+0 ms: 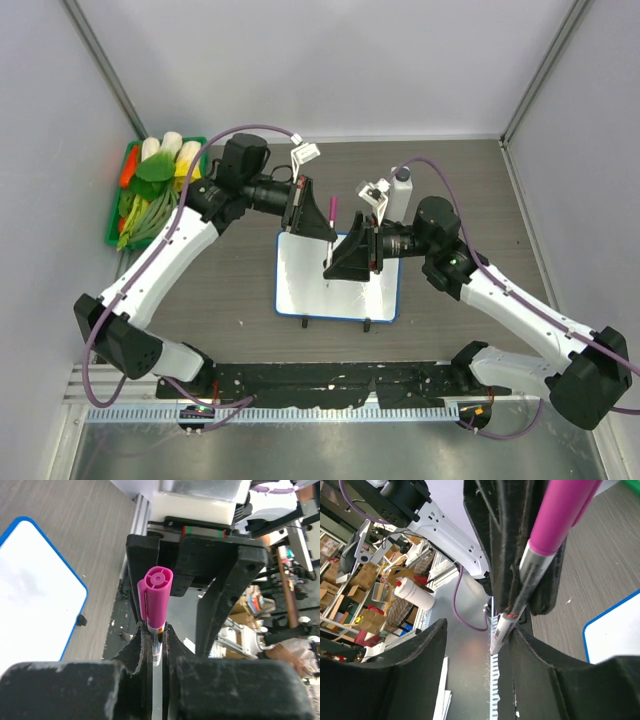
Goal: Write a sentence on the whiteboard
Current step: Pass from the left arm to the right, then pass from the right arm to the left
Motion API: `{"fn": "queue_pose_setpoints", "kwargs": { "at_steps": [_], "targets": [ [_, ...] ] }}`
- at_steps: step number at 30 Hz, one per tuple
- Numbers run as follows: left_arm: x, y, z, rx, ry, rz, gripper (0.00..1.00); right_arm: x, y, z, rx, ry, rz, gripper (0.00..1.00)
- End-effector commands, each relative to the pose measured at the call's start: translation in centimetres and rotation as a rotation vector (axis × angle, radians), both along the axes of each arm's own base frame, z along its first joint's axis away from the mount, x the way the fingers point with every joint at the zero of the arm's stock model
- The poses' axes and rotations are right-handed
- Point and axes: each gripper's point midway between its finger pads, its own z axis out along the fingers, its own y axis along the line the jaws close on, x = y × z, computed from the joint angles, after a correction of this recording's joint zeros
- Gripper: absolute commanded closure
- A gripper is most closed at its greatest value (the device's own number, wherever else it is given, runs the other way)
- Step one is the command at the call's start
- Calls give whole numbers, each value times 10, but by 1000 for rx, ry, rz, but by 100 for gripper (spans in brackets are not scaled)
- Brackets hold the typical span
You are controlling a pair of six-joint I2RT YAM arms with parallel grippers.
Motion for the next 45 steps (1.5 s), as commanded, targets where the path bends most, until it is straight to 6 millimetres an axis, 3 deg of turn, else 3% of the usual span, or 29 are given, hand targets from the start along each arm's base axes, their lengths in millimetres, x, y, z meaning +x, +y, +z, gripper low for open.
{"fn": "queue_pose_setpoints", "kwargs": {
  "at_steps": [1, 4, 5, 7, 9, 10, 11, 12, 13, 15, 18, 23, 29, 36, 39, 45],
  "targets": [
    [-6, 0, 18, -40, -20, -62, 100, -5, 4, 21, 45, -80, 48, 51],
    [-8, 1, 15, -27, -13, -80, 100, -4, 5, 20, 43, -79, 45, 65],
    [-9, 1, 15, -27, -17, -85, 100, -4, 6, 20, 44, -79, 42, 82],
    [-10, 2, 13, -20, -17, -88, 100, 1, 7, 17, 37, -70, 22, 99],
    [-10, 3, 12, -14, -15, -86, 96, 6, 8, 15, 35, -69, -4, 99],
    [-9, 3, 11, -7, -18, -79, 85, 11, 9, 14, 33, -61, -33, 99],
    [-9, 5, 10, 4, -27, -72, 69, 13, 9, 13, 33, -59, -49, 99],
    [-7, 6, 7, 23, -34, -53, 47, 19, 9, 11, 32, -53, -84, 99],
    [-6, 8, 6, 39, -41, -31, 34, 22, 9, 9, 34, -48, -105, 99],
    [-5, 11, 5, 56, -55, 3, 20, 29, 9, 8, 44, -33, -152, 99],
    [-1, 17, 6, 72, -85, 87, 13, 44, 6, 16, 102, -4, -267, 99],
    [11, 21, 7, 48, -135, 223, 11, 74, -16, 18, 196, 136, -520, 99],
    [23, 11, -5, 40, -108, 223, 13, 86, -39, 42, 345, 192, -629, 99],
    [34, -10, -16, 24, -88, 192, 17, 98, -41, 43, 367, 269, -670, 99],
    [37, -17, -13, 6, -86, 164, 27, 100, -39, 41, 369, 288, -669, 99],
    [41, -27, -11, -28, -66, 129, 61, 106, -38, 33, 335, 316, -692, 99]
  ]
}}
